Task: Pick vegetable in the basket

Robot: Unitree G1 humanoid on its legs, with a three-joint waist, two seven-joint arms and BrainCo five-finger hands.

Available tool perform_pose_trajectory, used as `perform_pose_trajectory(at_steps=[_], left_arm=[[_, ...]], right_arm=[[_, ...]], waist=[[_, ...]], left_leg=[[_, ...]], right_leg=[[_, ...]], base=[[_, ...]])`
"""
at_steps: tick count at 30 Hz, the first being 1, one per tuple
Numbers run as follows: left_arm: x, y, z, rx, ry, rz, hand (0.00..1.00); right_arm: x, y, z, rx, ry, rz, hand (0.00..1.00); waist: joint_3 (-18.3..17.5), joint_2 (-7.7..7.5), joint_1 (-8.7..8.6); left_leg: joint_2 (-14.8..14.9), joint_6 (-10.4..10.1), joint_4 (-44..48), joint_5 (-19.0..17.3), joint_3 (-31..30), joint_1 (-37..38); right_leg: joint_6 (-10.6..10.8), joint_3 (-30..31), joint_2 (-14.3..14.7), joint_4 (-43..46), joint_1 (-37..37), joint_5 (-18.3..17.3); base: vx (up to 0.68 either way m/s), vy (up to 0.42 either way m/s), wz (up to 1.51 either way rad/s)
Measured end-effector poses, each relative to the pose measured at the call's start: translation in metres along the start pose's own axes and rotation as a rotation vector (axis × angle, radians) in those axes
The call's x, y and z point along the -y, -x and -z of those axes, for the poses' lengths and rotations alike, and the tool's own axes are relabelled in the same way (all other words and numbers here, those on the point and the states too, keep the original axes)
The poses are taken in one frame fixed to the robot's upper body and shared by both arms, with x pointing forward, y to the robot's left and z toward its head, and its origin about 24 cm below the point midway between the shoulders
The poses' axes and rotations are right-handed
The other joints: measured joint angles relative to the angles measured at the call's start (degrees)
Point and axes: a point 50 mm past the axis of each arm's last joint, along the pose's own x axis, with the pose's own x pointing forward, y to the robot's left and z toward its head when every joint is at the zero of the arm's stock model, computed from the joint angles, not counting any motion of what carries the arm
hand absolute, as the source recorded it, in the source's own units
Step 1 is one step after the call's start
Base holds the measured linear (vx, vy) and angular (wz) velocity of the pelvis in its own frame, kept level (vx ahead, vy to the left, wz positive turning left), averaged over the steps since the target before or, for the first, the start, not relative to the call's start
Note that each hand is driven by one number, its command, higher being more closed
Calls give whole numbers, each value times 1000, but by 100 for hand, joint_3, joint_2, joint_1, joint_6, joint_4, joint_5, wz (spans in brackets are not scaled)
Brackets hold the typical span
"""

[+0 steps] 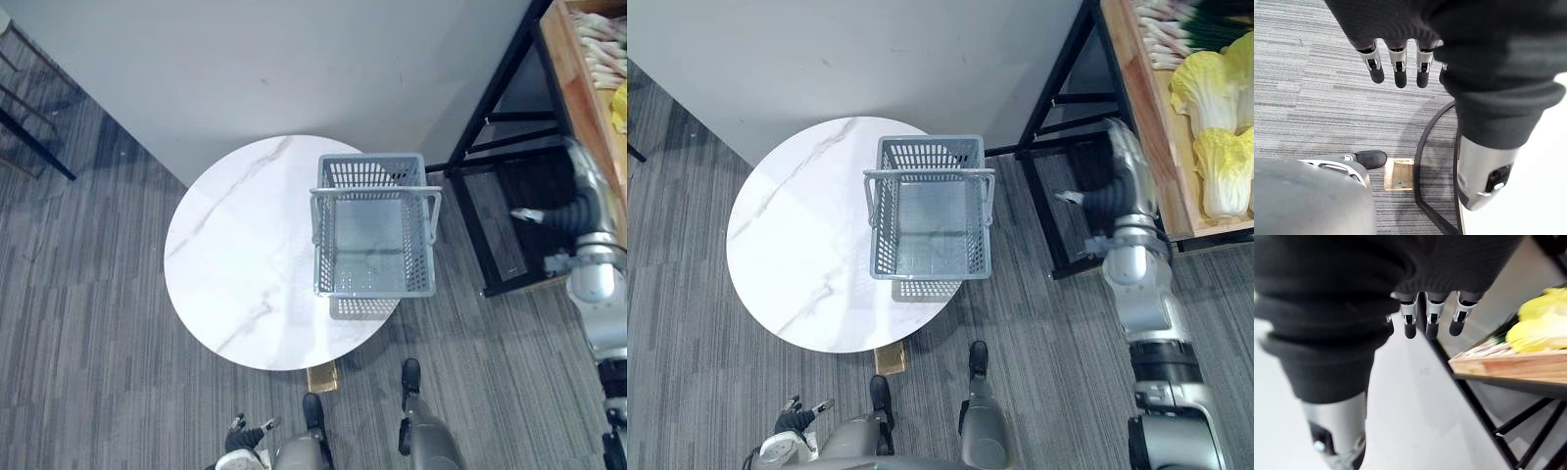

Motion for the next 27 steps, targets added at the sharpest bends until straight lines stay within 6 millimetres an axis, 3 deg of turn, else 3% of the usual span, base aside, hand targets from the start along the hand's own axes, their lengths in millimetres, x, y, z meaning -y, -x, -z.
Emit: perform_pose_trajectory(at_steps=[6, 11, 21, 27], left_arm=[[-1, -2, -7, 20, 0, -4, 0], [0, -4, -15, 40, 1, -14, 0], [1, -6, -23, 58, 6, -24, 0], [1, -8, -29, 69, 6, -25, 0]], right_arm=[[-10, -42, -49, 210, 70, -110, 0], [-10, -66, -69, 282, 168, -164, 0], [-17, -86, -106, 380, 220, -217, 0], [-25, -87, -118, 408, 198, -247, 0]], waist=[[278, -22, 43], [464, -34, 152], [653, -72, 218], [715, -129, 300]], left_leg=[[-45, 42, 35, 8, -63, -104], [-49, 51, 37, 14, -63, -102], [-49, 54, 50, 16, -101, -121], [-51, 54, 124, 16, -140, -192]], right_leg=[[23, 0, -42, -7, -70, 49], [-8, 54, -35, -27, -70, 103], [-42, 133, -25, -58, -75, 180], [-33, 146, -26, -129, -72, 211]], base=[[-29, 9, 5], [0, 0, 0], [-4, 2, -1], [-4, 2, -1]])
